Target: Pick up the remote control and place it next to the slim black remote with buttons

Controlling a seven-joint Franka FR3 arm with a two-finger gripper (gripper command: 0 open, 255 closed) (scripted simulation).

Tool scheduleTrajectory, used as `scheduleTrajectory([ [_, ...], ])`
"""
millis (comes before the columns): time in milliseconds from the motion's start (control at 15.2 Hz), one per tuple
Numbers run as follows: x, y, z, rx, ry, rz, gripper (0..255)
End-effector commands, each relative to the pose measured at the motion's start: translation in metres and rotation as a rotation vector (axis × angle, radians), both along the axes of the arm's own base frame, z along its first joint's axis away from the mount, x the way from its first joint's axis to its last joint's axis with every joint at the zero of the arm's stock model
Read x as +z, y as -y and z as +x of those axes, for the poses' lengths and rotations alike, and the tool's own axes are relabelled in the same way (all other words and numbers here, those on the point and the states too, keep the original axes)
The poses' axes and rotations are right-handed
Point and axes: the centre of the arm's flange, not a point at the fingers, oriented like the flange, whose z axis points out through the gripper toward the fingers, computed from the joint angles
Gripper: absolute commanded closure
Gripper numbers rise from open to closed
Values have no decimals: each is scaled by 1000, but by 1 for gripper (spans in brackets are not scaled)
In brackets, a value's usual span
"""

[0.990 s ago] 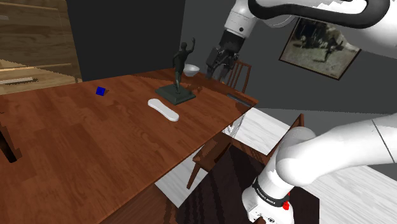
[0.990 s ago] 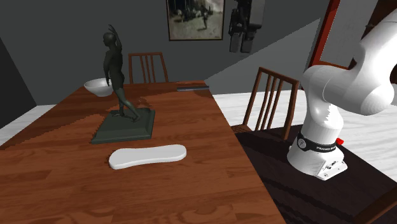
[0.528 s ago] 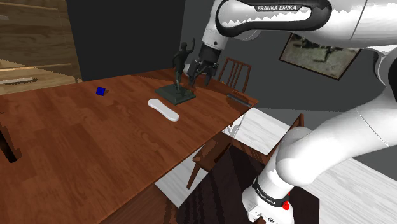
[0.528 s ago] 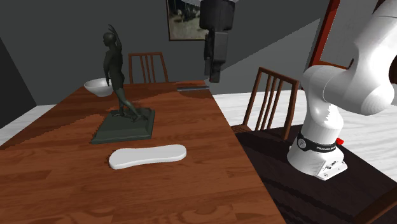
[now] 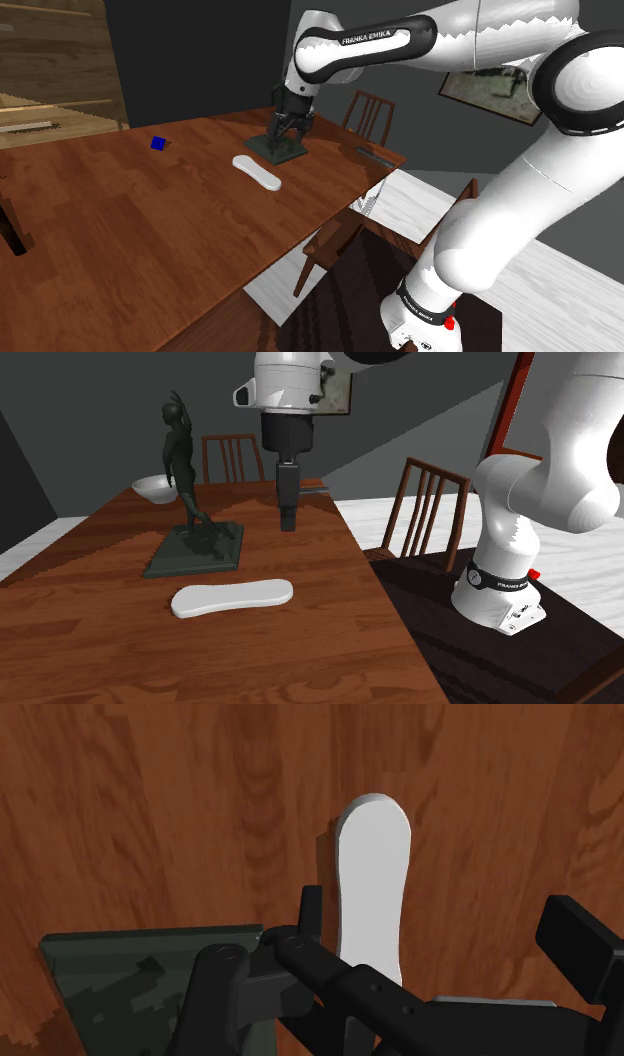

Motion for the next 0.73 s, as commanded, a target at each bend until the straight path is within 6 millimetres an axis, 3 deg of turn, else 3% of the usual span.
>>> scheduleTrajectory([
  [0, -21, -1, 21, 4, -7, -9, 0],
  [660, -111, -5, 116, 21, -42, -50, 0],
])
